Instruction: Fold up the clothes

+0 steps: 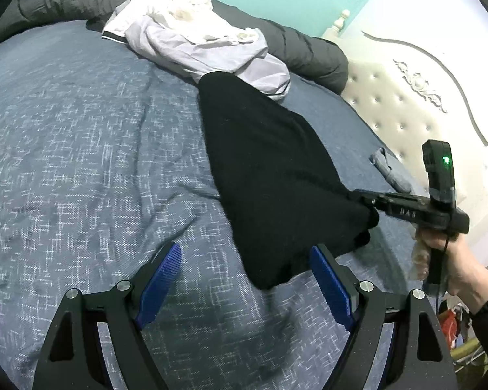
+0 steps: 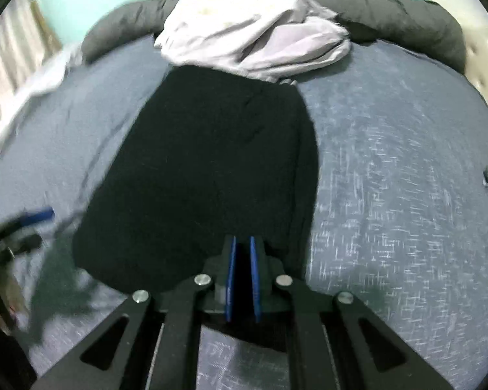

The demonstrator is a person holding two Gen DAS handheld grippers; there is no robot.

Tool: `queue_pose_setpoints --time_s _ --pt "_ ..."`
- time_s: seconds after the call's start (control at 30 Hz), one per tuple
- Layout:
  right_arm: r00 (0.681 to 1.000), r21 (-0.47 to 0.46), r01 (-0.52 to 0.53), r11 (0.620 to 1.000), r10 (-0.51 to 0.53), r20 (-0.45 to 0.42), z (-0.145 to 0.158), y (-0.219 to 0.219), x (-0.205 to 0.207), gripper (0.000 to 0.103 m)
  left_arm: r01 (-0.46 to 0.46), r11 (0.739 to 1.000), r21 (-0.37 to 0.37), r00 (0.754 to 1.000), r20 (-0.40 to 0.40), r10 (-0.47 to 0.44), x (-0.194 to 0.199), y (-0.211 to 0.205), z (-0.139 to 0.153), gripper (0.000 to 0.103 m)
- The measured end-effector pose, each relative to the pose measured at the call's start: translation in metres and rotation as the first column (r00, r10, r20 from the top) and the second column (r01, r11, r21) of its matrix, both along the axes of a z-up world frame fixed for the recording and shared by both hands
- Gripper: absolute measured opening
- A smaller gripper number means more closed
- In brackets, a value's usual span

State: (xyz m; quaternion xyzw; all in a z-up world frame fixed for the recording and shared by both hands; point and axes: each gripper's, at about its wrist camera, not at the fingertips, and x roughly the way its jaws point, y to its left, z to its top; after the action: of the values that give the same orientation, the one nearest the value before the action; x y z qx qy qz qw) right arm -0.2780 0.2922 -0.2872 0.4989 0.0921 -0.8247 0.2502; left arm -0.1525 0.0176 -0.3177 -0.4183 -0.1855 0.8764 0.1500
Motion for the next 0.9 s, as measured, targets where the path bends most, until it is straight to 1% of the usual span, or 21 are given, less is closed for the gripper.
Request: queue_pose_setpoints --time_s 0.07,0.17,0.27,0.43,0.57,0.67,0.8,0.9 --pt "1.0 0.021 -0.001 1.0 0.001 0.02 -0.01 0.003 0.003 0.007 -0.006 1.0 -0.001 1.0 0.006 0.006 0.001 0.0 -0.002 0.085" --pt "1.0 -0.006 0.01 1.0 -0.009 0.027 -0.018 0.014 0.006 0.007 -0.017 1.0 0.006 1.0 0.016 0.017 0.002 0.001 -0.005 0.085" --pt "1.0 0.011 -0.018 1.0 0.018 0.015 -0.021 0.013 0.006 0.007 -0.028 1.0 0.003 0.999 0.019 0.028 0.003 0.001 -0.007 0.085" --pt "0.999 -0.004 -0.027 1.0 0.027 0.029 -0.021 0.018 0.002 0.007 -0.05 0.999 -0.013 0.999 0.009 0.05 0.007 0.0 -0.006 0.085" --pt "0.999 -0.01 -0.019 1.0 0.019 0.043 -0.015 0.024 0.01 0.007 -0.084 0.996 -0.02 0.996 0.014 0.084 0.014 -0.002 -0.006 0.085" --pt "0.999 0.021 -0.014 1.0 0.013 0.043 -0.009 0.025 0.018 0.007 -0.097 0.995 -0.017 0.995 0.009 0.097 0.021 -0.001 -0.002 0.085" --pt "0.999 0.02 0.019 1.0 -0.02 0.049 0.003 0.036 0.029 0.007 -0.107 0.994 -0.032 0.994 -0.022 0.106 0.031 0.005 0.012 0.085" --pt "0.998 -0.001 0.054 0.999 -0.054 0.044 0.02 0.049 0.04 0.007 -0.112 0.994 -0.009 0.993 -0.029 0.112 0.033 0.007 0.025 0.085"
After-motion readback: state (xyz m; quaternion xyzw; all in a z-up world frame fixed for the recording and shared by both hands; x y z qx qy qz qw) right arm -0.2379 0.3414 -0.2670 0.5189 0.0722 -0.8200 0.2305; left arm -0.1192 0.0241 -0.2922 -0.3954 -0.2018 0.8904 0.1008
